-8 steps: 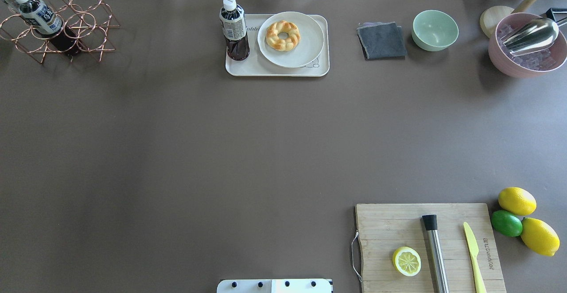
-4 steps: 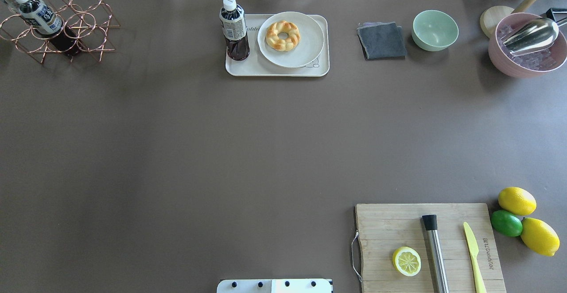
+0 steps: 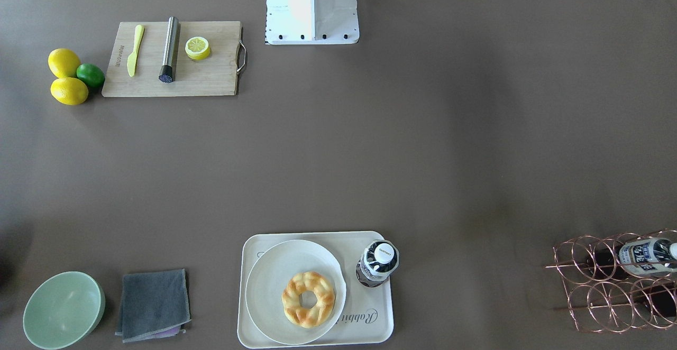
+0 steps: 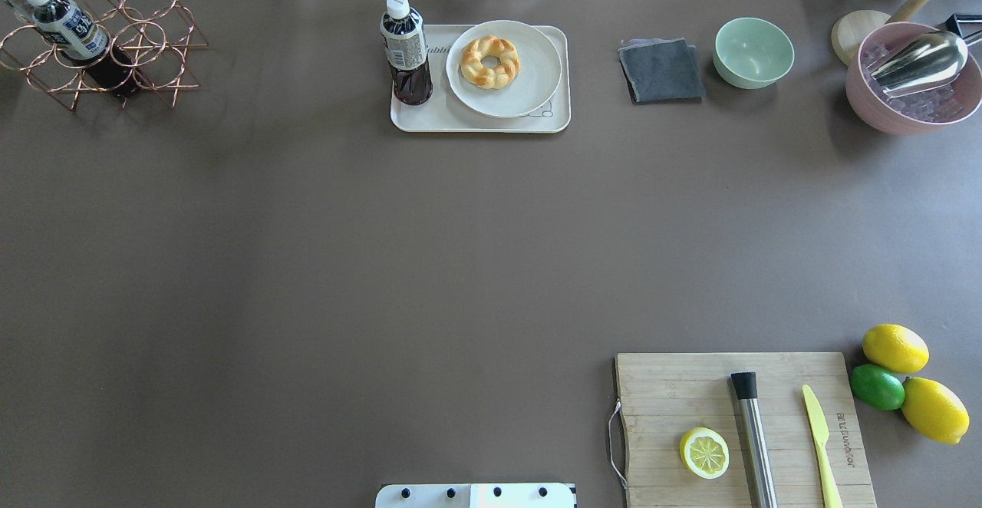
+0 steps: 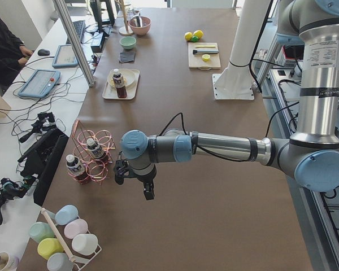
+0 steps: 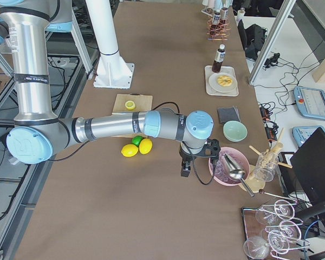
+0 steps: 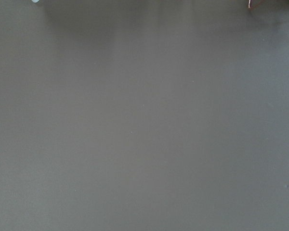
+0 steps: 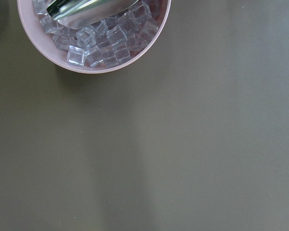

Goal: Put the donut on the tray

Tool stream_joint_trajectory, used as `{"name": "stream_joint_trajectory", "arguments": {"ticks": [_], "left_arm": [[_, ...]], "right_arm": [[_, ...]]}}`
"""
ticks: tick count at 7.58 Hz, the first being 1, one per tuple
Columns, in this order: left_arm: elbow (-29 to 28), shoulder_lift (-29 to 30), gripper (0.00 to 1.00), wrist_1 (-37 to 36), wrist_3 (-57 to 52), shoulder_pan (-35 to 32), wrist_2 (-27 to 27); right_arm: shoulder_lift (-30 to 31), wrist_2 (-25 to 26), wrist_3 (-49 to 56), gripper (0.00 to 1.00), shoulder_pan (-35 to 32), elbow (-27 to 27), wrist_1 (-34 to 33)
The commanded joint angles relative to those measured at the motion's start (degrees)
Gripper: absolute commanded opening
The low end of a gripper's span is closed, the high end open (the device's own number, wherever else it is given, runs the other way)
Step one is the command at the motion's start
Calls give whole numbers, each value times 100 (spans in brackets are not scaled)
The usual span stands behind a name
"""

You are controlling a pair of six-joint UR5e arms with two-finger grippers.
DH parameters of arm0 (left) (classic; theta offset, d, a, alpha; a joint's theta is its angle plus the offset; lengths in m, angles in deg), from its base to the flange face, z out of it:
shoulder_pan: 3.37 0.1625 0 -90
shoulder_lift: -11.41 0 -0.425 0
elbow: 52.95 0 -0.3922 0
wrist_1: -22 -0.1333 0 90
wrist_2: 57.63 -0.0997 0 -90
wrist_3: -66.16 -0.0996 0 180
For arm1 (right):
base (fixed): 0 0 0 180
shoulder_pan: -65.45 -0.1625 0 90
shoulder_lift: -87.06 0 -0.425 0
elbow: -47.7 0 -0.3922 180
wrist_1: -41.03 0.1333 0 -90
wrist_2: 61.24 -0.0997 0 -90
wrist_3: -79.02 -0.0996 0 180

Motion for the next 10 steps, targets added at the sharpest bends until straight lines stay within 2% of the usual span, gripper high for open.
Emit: {"name": "stream_joint_trajectory", "arguments": {"ticks": [1, 10], "left_arm": [[-10, -15, 98, 0, 0, 0, 0], [8, -6, 98, 0, 0, 0, 0]], "right_arm": [[27, 0, -13, 100, 0, -16, -4], [132, 8, -22, 100, 0, -7, 207]]}}
